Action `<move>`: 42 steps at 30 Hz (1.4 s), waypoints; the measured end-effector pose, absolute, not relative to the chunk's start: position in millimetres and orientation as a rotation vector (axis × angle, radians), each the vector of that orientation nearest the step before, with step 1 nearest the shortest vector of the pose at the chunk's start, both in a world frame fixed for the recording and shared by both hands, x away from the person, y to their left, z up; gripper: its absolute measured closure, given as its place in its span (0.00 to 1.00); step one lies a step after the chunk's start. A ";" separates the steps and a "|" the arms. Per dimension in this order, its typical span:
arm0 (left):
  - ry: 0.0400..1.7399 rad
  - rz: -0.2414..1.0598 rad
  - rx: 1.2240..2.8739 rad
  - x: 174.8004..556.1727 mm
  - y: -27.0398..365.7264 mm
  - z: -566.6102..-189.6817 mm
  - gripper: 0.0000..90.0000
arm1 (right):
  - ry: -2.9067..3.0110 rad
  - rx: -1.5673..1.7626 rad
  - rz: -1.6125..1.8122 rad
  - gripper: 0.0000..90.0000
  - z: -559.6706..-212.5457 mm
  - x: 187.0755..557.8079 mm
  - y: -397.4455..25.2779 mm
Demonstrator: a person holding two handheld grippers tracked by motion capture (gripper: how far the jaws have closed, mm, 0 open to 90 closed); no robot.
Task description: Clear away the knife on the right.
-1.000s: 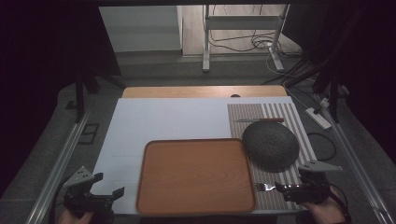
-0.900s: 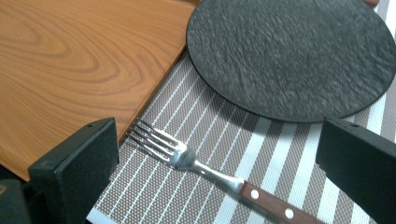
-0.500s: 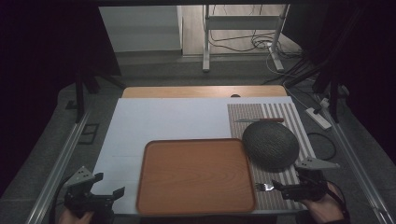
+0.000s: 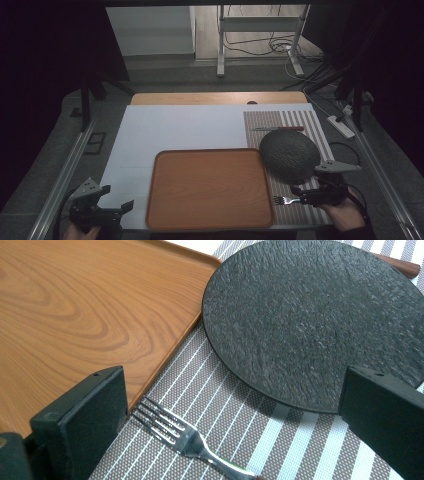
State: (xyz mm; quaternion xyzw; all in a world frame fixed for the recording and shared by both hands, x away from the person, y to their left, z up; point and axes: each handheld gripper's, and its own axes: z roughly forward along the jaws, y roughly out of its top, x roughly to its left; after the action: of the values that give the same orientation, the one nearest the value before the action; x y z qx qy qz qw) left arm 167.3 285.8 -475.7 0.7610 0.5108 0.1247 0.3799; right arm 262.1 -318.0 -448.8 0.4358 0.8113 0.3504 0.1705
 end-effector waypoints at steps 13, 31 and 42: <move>1.307 0.318 1.943 167.6 285.8 -475.7 0.00 | 2.314 1.235 0.996 0.00 -447.8 279.3 -315.3; 1.308 0.314 1.948 168.3 285.7 -475.9 0.00 | 2.306 1.270 0.975 0.00 -453.0 319.3 -315.8; 1.308 0.310 1.948 168.5 285.7 -476.0 0.00 | 2.316 1.287 0.945 0.00 -455.4 335.0 -314.0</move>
State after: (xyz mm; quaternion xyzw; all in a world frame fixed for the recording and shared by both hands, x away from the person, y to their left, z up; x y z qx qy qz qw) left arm 168.5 285.7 -476.0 0.7622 0.5116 0.1212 0.3777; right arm 335.0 -314.0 -455.4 0.4513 0.8123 0.3313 0.1637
